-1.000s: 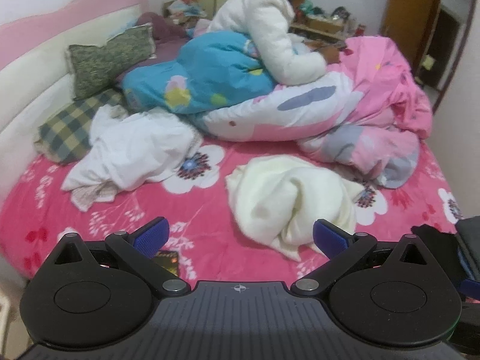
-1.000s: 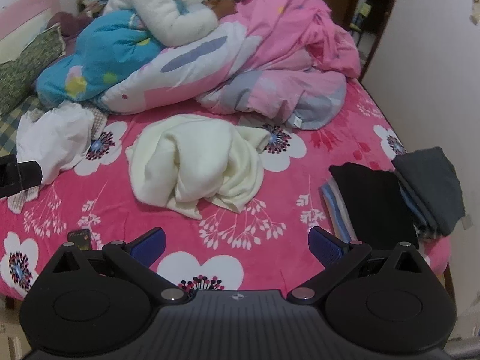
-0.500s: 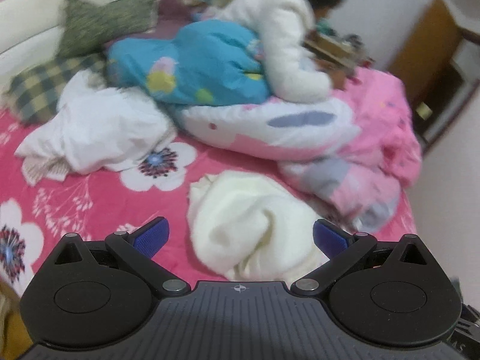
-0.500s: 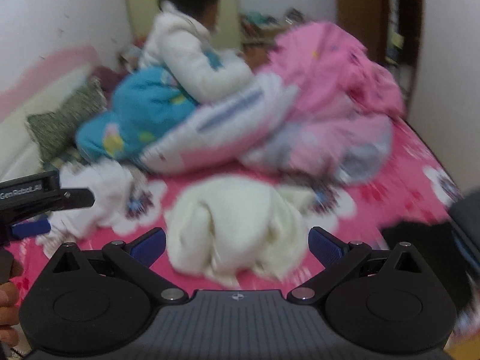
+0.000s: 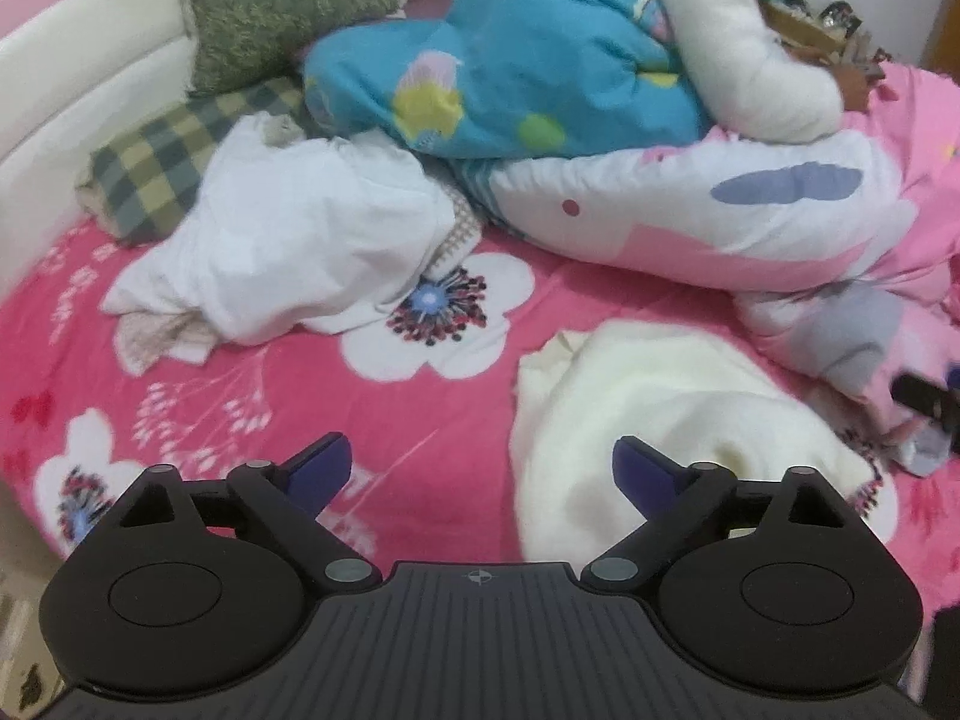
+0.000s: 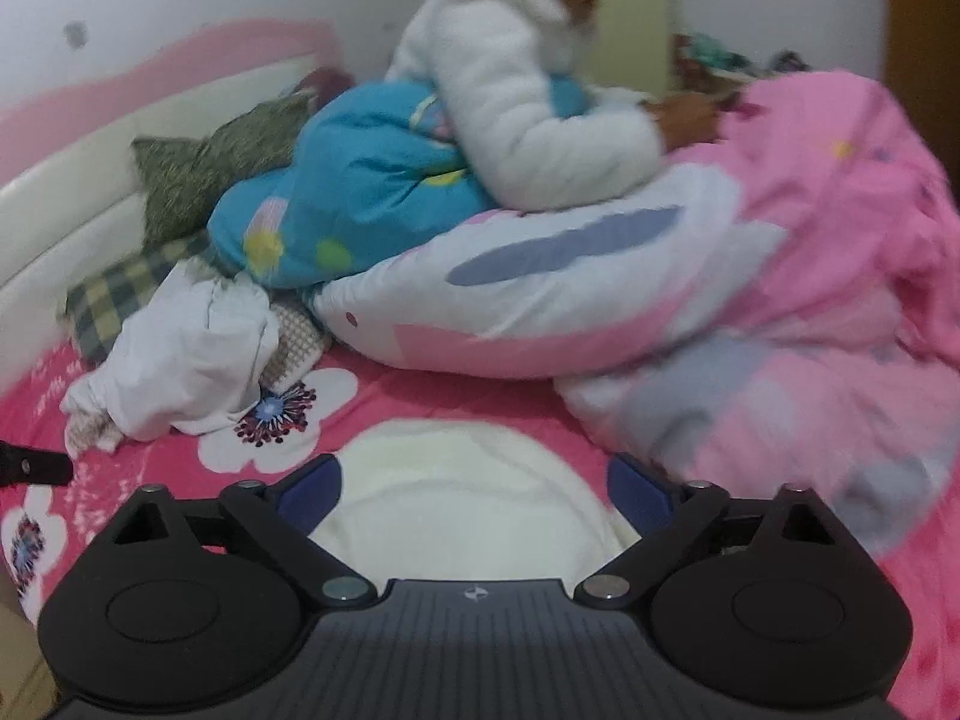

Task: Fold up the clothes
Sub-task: 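Grasp the cream sweater with the right gripper while the left gripper grasps it too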

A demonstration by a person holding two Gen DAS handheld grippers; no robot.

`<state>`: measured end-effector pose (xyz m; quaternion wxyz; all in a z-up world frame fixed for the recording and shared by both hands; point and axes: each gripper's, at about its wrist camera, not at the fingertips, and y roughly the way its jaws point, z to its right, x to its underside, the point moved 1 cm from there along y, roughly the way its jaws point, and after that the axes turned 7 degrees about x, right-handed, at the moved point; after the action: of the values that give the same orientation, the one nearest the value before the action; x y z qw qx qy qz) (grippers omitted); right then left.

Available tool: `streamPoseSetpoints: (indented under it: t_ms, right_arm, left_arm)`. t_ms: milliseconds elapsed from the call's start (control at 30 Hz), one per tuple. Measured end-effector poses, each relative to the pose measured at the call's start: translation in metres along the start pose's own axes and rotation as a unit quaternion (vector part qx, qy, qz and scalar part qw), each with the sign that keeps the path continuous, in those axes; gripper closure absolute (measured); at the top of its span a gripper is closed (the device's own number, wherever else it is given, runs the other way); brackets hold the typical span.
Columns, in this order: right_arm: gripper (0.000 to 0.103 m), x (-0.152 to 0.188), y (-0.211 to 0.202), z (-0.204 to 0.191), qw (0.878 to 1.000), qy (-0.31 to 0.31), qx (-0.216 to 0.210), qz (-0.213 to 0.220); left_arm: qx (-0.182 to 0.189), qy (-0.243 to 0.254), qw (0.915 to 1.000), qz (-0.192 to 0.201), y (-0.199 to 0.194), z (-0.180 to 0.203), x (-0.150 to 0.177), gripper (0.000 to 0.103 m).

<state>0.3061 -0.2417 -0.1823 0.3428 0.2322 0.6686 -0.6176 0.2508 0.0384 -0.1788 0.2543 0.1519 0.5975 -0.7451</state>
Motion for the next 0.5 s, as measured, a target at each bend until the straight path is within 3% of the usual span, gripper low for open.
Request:
streamPoseSetpoints:
  t_ms: [167,233,300,367,500]
  right_arm:
    - [0.022,-0.023,0.091,-0.025,0.995,-0.042,-0.075,-0.043]
    - [0.022,-0.026,0.131,-0.042,0.992,-0.069,-0.082,-0.064]
    - [0.021,-0.029,0.171,-0.058,0.988,-0.096,-0.089,-0.084]
    - [0.02,-0.032,0.211,-0.075,0.982,-0.123,-0.097,-0.105]
    - [0.015,-0.03,0.289,-0.102,0.969,-0.174,-0.096,-0.147]
  left_arm:
    - [0.039,-0.008,0.9987,-0.033,0.077,-0.015,-0.01,0.045]
    - [0.076,-0.006,0.9946,-0.071,0.113,-0.02,-0.009,0.043]
    - [0.099,-0.014,0.9905,-0.095,0.138,-0.027,-0.007,0.034]
    - [0.117,-0.026,0.9866,-0.111,0.162,-0.036,-0.003,0.016]
    - [0.124,-0.049,0.9784,-0.158,0.206,-0.049,0.008,0.016]
